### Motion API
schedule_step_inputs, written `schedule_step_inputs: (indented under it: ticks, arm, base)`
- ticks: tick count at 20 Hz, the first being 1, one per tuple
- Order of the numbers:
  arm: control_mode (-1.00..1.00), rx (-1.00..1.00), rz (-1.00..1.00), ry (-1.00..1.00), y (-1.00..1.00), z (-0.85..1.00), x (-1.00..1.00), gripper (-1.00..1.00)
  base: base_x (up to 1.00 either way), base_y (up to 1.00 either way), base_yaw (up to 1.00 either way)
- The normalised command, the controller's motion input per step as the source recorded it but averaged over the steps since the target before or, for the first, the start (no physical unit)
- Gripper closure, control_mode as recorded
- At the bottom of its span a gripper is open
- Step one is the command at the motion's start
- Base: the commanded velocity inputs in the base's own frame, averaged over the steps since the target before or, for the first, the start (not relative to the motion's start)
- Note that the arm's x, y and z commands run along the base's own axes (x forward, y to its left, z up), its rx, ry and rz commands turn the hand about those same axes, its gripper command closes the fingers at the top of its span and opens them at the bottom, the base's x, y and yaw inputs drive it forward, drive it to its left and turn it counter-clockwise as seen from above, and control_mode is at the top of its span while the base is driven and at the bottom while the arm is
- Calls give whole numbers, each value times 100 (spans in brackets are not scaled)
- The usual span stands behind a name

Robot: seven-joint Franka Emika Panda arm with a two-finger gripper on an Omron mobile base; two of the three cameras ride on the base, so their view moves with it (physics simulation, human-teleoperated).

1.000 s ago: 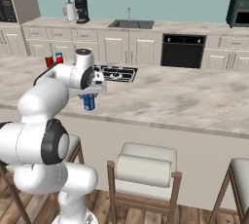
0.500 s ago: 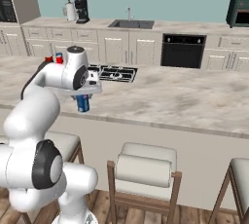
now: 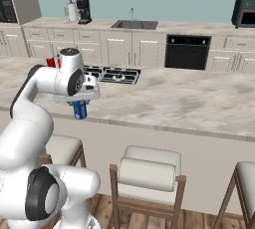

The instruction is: Four empty soda cans are scattered around the kitchen. Gather all the cans and cluster them next to the stove for recycling.

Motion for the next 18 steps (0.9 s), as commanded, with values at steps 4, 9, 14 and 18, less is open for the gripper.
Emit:
schedule_step_inputs:
  ticks: [4,9,14,18]
  arm:
    - [-100,0,0,0,0,14,-46,100]
    - [-100,0,0,0,0,17,-44,100]
    - [-100,0,0,-3,0,8,-13,100]
    - [100,0,0,0,0,0,0,100]
  base:
    - [0,0,0]
    - [0,0,0]
    - [0,0,0]
    - [0,0,0]
